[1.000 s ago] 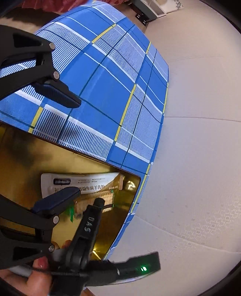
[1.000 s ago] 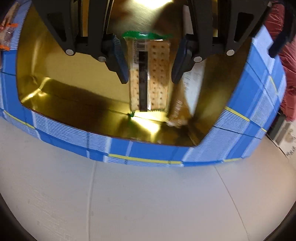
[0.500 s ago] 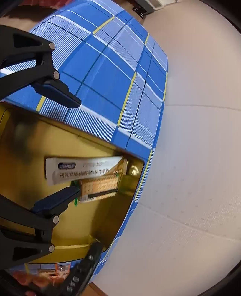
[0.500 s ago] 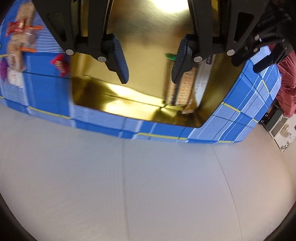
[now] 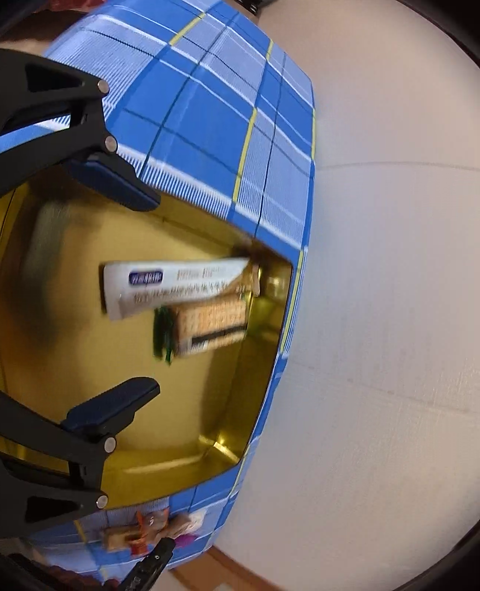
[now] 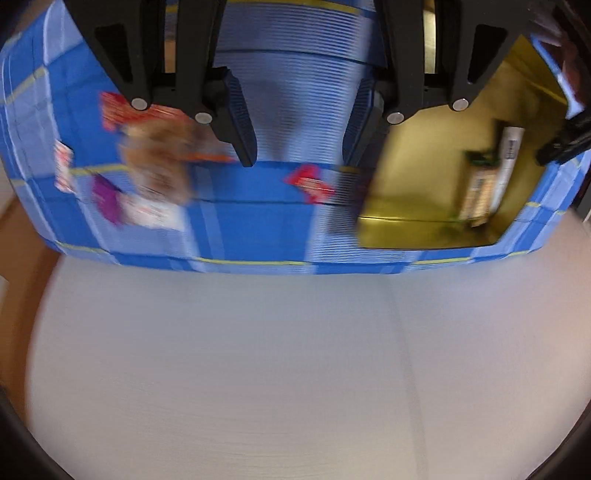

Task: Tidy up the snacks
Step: 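Move the right tool to the pink floral bar and grasp it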

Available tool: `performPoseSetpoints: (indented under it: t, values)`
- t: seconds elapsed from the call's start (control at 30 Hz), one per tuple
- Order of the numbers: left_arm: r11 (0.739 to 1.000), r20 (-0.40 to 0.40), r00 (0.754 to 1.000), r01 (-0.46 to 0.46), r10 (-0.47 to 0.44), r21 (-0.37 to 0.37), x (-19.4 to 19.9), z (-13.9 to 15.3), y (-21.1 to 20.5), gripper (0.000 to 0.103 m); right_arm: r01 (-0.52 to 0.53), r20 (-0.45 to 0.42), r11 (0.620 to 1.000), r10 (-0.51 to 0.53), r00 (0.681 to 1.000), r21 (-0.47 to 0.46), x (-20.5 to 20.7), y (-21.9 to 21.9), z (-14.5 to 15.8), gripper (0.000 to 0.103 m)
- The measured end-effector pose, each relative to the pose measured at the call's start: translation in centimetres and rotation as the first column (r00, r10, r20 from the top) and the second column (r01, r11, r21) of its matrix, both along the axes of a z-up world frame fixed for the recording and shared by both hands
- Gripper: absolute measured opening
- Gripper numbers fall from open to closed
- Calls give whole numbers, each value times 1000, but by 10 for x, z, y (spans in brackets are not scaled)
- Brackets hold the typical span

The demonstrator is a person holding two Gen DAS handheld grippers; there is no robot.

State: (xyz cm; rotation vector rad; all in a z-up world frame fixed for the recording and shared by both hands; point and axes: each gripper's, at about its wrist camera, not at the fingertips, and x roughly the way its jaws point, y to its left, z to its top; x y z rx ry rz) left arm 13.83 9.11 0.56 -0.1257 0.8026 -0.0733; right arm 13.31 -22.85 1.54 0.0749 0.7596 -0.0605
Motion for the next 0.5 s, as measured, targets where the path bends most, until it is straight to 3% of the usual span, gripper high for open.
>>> performPoseSetpoints:
  t: [0.2, 0.37, 0.5]
  values:
    - [992, 57, 991, 115, -117, 52, -14, 3, -33, 97, 190, 17, 982, -190, 982, 1, -32, -83, -11, 49]
    - [981, 58, 980, 191, -190, -26, -25, -1, -55, 99, 352, 36, 936, -351, 935, 6, -55, -142, -18, 49]
    - [979, 16, 980, 200, -199, -42, -33, -9, -74, 99, 430, 6, 895, -434, 901, 122, -64, -179, -25, 49]
